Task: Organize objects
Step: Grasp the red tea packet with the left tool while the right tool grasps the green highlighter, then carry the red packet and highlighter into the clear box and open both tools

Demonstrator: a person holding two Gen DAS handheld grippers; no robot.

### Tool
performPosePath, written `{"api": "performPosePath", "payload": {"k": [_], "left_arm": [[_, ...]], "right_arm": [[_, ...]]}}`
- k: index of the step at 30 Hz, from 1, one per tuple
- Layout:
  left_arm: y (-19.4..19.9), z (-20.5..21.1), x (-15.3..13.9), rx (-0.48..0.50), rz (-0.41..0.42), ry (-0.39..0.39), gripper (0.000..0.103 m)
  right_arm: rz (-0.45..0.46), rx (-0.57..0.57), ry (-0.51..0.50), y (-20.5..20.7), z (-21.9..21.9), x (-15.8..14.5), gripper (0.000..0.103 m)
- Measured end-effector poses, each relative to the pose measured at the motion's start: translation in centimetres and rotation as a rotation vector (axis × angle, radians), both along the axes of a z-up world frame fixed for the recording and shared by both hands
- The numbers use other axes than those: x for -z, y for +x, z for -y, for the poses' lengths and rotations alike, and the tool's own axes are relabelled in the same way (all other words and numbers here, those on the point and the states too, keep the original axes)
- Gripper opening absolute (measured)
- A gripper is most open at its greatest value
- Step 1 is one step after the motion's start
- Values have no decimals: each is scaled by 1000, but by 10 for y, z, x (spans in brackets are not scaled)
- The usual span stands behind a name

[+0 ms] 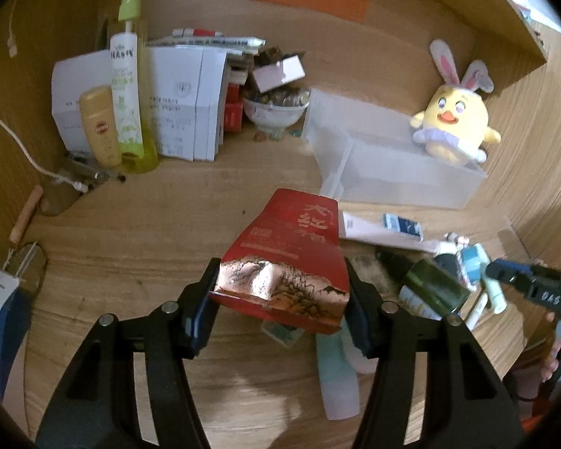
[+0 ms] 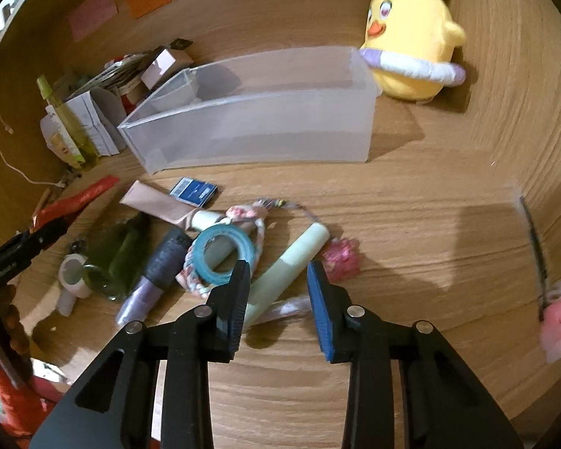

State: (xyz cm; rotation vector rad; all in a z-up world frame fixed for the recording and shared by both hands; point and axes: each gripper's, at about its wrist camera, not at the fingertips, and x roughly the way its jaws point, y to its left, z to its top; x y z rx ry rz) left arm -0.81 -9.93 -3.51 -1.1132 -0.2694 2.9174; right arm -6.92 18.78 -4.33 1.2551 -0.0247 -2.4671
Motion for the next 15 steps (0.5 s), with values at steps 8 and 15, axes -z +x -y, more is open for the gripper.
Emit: {"api": "performPosePath", "payload": {"k": [8, 15], "left_arm": [[6, -10, -20, 23, -84, 19, 59], [2, -21, -35, 42, -131, 32, 59]], "right_arm": [[12, 2, 60, -7, 6, 11, 24], [-38, 10, 60, -4, 4, 7, 14]]}}
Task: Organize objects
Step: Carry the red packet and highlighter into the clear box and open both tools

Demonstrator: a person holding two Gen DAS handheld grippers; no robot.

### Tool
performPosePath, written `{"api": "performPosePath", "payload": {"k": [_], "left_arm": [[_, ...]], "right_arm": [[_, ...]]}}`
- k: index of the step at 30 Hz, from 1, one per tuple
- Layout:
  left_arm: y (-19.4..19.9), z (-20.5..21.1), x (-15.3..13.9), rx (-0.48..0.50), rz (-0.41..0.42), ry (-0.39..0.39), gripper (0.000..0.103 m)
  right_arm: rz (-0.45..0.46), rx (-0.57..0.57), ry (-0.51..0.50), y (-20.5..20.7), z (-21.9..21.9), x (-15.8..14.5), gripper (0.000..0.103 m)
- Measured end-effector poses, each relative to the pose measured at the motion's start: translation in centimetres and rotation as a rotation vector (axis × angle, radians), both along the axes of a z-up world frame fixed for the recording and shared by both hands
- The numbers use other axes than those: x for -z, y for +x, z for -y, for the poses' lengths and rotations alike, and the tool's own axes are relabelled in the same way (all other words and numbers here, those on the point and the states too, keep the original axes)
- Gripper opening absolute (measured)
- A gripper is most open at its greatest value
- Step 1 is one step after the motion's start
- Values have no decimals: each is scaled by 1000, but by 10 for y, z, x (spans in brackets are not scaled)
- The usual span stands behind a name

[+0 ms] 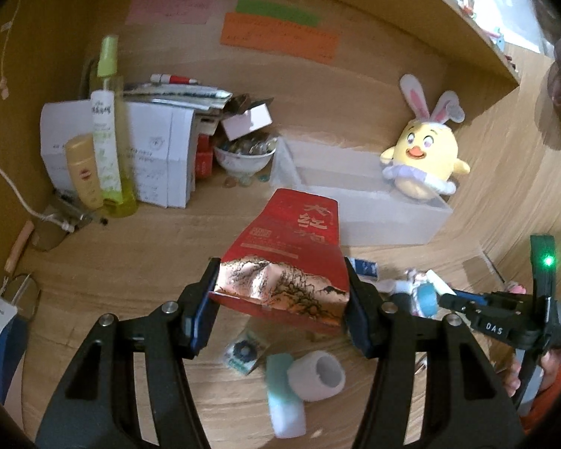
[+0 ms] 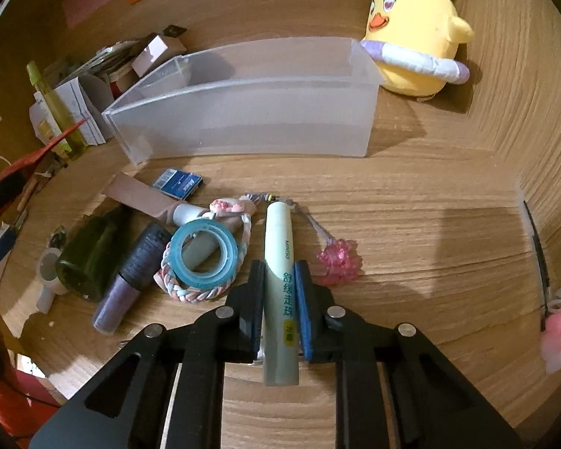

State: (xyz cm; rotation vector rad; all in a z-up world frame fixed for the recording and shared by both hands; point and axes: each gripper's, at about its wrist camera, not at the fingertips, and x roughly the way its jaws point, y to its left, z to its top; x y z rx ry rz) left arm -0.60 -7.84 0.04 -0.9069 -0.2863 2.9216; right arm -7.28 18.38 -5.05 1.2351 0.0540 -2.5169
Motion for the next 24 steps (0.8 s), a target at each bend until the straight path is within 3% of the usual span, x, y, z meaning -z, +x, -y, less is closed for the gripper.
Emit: {"api": "performPosePath", "payload": {"k": [14, 24], "left_arm": [[-27, -29, -28, 25, -58, -14, 59], [-58, -43, -40, 27, -54, -32, 59]], "right_arm": [[-189, -4, -66, -9, -16, -64, 14], [-251, -18, -110, -37, -17, -87, 14]]}}
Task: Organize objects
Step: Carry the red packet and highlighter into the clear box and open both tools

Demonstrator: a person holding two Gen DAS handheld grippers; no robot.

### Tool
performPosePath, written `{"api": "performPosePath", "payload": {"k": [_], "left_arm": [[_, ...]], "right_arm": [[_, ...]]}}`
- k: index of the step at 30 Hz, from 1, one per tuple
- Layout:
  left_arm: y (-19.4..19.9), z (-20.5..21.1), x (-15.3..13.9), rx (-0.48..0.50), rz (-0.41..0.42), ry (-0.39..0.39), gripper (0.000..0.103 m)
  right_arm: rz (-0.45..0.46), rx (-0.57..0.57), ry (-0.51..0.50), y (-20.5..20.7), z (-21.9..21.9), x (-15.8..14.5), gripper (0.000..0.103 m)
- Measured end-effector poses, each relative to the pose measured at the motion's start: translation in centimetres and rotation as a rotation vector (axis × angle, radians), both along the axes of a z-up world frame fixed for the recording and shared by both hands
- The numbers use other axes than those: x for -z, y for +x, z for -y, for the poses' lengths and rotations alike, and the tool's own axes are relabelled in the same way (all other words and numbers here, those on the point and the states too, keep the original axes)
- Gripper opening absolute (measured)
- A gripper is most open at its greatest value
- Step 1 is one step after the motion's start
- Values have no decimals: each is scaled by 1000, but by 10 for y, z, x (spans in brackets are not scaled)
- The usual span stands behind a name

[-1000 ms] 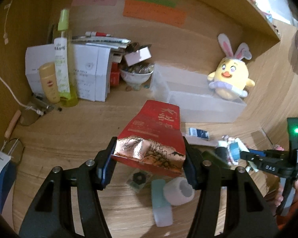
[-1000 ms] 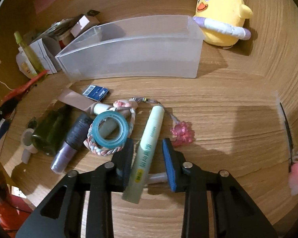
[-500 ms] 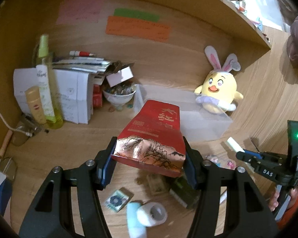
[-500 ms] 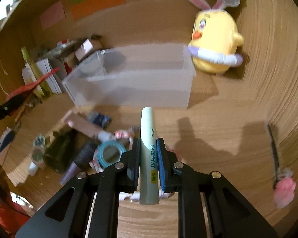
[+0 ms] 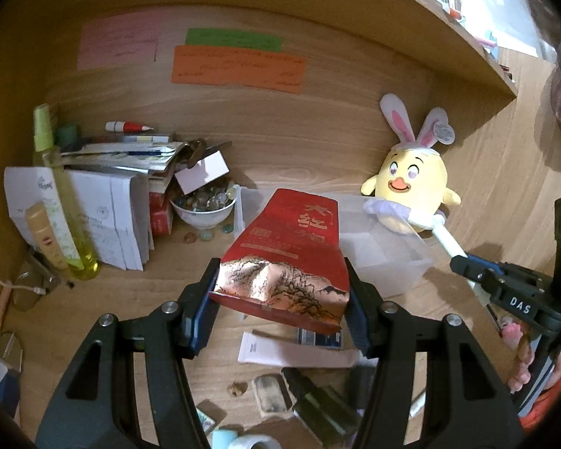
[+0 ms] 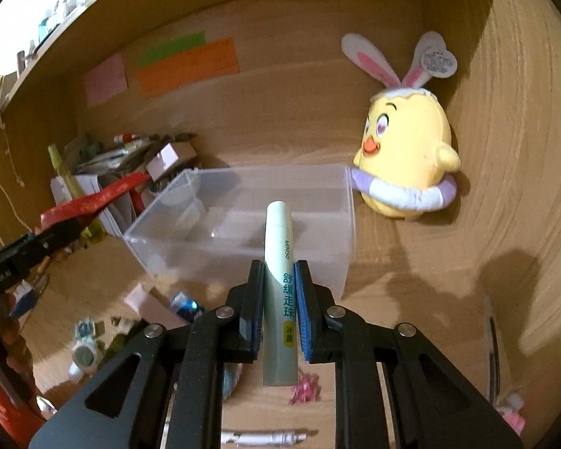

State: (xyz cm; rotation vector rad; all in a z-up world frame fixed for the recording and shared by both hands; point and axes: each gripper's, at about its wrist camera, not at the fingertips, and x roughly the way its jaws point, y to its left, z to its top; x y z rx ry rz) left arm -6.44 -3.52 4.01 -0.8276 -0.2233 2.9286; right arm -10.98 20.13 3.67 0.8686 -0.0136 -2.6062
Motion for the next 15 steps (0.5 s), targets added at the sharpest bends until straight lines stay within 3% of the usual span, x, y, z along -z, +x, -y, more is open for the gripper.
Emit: {"api": "performPosePath", "payload": {"k": [15], "left_arm": [[-56, -18, -5, 11, 55, -8, 59]], "right_arm": [[-30, -46, -23, -52, 15, -20, 14]]}}
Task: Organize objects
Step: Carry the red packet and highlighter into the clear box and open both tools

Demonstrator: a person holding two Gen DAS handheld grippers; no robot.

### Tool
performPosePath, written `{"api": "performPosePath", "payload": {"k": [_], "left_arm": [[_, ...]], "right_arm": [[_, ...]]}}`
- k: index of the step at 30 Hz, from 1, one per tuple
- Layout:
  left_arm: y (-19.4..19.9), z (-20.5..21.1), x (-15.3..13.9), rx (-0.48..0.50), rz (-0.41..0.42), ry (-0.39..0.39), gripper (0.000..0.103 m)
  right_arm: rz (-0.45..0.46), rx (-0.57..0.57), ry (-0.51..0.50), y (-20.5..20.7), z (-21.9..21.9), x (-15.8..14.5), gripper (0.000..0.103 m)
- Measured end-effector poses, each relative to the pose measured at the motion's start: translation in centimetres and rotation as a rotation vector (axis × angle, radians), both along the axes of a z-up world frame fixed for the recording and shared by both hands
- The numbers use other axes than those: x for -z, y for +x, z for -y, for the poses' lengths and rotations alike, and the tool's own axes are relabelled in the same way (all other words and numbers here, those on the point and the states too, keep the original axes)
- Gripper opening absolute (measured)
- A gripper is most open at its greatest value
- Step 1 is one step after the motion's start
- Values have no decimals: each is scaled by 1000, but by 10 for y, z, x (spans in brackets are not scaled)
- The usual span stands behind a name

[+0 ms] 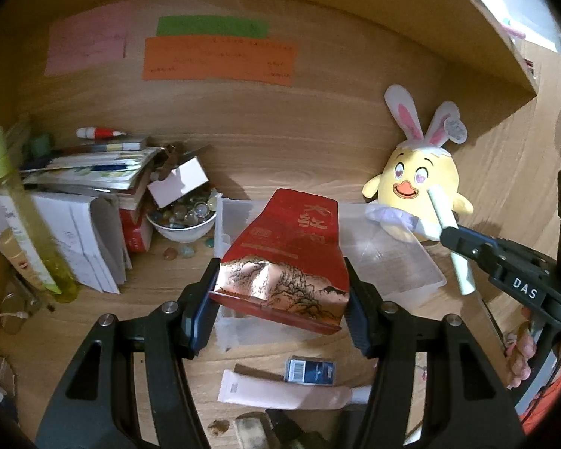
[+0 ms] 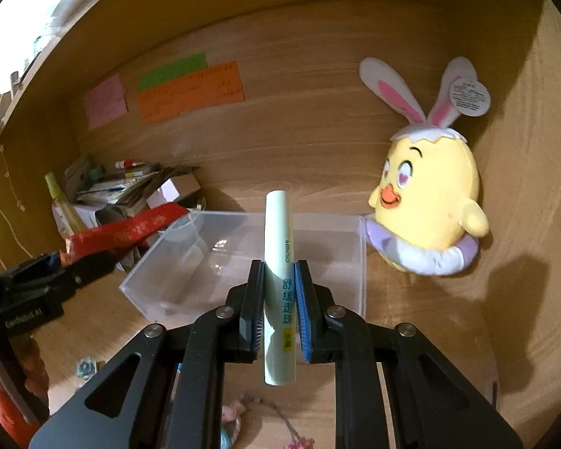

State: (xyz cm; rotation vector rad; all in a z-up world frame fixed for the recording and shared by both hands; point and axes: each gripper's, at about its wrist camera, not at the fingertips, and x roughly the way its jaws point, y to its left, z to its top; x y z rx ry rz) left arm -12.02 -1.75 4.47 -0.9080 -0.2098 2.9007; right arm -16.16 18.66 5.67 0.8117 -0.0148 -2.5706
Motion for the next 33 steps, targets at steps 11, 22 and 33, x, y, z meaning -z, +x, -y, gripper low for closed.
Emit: {"api": "performPosePath", "payload": {"k": [11, 22, 33], "left_arm": [[-38, -5, 11, 2, 66, 3, 59], [-70, -20, 38, 45, 166, -40, 59], [-88, -20, 55, 63, 237, -27, 59]], "right_arm": [[37, -15, 46, -45, 17, 12, 14], [109, -20, 109, -72, 33, 50, 14], [169, -17, 180, -85, 36, 71, 14]]}}
